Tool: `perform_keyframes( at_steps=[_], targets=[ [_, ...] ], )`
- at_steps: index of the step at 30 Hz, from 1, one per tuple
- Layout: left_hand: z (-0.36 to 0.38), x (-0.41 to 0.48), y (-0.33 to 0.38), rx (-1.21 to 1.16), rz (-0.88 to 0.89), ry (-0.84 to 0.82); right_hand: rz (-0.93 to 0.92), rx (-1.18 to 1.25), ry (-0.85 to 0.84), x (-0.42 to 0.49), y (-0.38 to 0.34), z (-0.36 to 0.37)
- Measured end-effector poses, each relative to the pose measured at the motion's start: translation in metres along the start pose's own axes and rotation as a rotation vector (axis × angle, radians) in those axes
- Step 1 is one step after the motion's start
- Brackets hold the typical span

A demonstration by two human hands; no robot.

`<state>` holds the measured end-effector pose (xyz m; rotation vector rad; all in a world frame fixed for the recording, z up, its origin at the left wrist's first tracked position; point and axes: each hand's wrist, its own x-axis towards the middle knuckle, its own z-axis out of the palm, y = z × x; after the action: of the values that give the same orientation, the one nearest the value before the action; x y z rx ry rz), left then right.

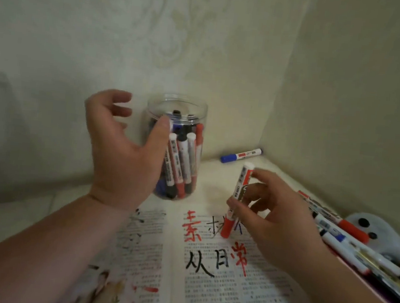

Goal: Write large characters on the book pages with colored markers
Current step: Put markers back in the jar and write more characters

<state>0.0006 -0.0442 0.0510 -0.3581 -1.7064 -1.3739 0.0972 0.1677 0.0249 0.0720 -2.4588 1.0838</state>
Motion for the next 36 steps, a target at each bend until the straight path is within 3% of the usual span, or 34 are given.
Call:
perform_keyframes(
  at_steps=[3,5,7,10,14,18,22,29,36],
  targets=[
    [0.005,-0.01,-0.017,0.124,-0.286,-0.197,-0.009,-0.113,-0.208,-0.001,0.0,-0.002],
    [0.008,-0.023,-0.027,0.157,-0.37,-0.406,0.007,-0.185,-0.363,-0.002,0.004,0.0],
    [0.01,-0.031,-0.033,0.149,-0.396,-0.5,0.04,-0.204,-0.397,0.0,0.006,-0.002],
    [0.012,-0.029,-0.037,0.163,-0.337,-0.488,0.062,0.043,-0.266,0.003,0.004,-0.008],
    [0.01,-0.028,-0.03,0.381,0.055,-0.503,0.052,0.398,0.12,0.008,0.004,-0.021],
    [0.01,-0.032,-0.026,0.468,0.257,-0.594,0.145,0.628,0.406,0.016,0.007,-0.039],
    [0.013,-0.04,-0.026,0.46,0.328,-0.666,0.209,0.903,0.467,0.019,0.009,-0.049],
    [0.011,-0.04,-0.027,0.46,0.277,-0.627,0.35,1.003,0.682,0.021,0.009,-0.055],
    [0.01,-0.04,-0.029,0.442,0.263,-0.607,0.306,1.049,0.375,0.024,0.021,-0.035]
  ],
)
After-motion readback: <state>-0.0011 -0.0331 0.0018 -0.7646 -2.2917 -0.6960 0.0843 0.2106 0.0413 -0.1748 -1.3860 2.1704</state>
